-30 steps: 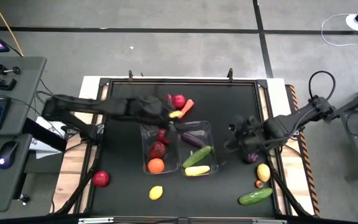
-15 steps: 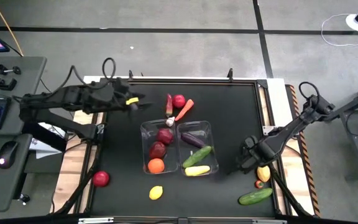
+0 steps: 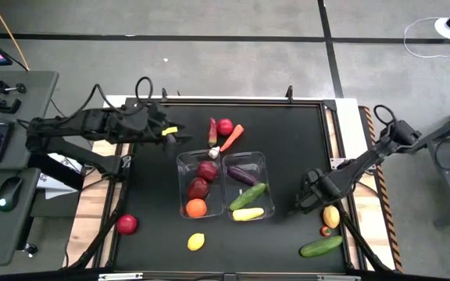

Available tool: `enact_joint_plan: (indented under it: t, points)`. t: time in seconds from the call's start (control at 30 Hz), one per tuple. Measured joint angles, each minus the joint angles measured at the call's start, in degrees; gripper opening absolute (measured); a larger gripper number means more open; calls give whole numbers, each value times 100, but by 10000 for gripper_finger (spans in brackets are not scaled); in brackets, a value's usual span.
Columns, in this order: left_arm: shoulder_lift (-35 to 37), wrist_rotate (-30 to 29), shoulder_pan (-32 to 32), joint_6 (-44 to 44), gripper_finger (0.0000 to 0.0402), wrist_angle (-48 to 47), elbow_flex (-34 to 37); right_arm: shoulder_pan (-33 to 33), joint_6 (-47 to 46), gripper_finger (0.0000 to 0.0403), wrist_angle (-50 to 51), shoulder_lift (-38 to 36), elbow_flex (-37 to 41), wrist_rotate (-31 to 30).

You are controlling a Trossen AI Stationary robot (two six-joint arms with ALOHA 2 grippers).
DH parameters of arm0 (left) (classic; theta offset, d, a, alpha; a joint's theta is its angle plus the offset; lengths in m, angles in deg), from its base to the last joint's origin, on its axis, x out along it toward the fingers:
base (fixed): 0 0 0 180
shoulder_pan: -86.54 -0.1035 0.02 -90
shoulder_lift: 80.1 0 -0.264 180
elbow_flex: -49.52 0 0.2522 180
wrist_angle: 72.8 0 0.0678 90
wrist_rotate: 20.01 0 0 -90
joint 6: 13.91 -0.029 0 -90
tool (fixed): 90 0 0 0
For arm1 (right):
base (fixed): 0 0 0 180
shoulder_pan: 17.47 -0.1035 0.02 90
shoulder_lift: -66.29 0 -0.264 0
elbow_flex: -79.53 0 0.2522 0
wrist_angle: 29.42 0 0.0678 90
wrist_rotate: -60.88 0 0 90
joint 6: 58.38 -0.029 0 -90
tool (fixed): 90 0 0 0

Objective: Sort produce into baskets
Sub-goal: Put the onion into the right transparent bin

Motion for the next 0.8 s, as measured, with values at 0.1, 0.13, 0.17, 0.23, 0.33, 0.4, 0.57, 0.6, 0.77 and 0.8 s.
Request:
enact_joint_plan:
  t: [0.1,0.13,0.17,0.23,0.33,0.4,0.57,0.6,0.77,0.8]
  points:
    - [-39,103,0,25,290,-7,0,77,-59,367,-335,0,365,-34]
    - [-43,118,0,78,290,-5,0,113,-78,367,-478,0,472,-38]
    - [-44,120,10,108,290,-7,0,141,-82,367,-702,0,564,-39]
    - [-45,120,30,134,290,-7,0,173,-82,367,-1113,0,711,-63]
    - [-45,125,33,147,290,-7,0,203,-87,367,-1371,0,871,-153]
    - [-45,126,33,150,290,-17,0,205,-147,367,-1439,0,915,-279]
    - [-45,127,33,152,290,-24,0,205,-384,367,-1471,0,944,-675]
    - [-45,125,33,152,290,-22,0,205,-388,367,-1482,0,944,-759]
    - [-45,127,33,152,290,-22,0,205,-651,367,-1425,0,944,-1006]
    - [-45,127,33,152,290,-22,0,205,-659,367,-1453,0,944,-1011]
